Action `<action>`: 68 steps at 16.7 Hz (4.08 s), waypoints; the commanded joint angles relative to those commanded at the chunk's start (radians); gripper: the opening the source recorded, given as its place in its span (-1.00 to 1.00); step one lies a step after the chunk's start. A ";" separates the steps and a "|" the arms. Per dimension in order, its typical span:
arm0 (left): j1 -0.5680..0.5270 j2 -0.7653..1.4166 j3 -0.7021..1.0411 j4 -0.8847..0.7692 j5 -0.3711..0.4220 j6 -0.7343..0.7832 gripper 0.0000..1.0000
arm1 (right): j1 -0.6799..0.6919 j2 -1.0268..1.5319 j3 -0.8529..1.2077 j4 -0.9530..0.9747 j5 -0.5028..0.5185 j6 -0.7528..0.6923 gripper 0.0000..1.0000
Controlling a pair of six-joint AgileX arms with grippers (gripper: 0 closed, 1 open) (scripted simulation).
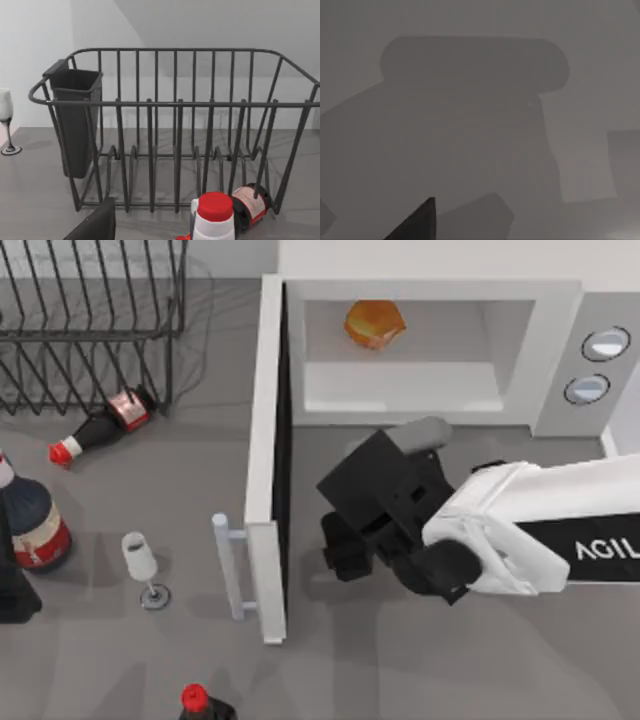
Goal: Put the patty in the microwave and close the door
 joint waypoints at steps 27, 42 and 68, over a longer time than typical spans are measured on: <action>0.000 0.000 0.000 0.000 0.000 0.000 1.00 | -0.184 -0.496 -0.138 0.014 -0.157 -0.116 1.00; 0.000 0.000 0.000 0.000 0.000 0.000 1.00 | -0.684 -1.659 -0.870 0.154 -0.493 -0.335 1.00; 0.000 0.000 0.000 0.000 0.000 0.000 -1.00 | -0.831 -1.893 -1.031 0.213 -0.609 -0.415 1.00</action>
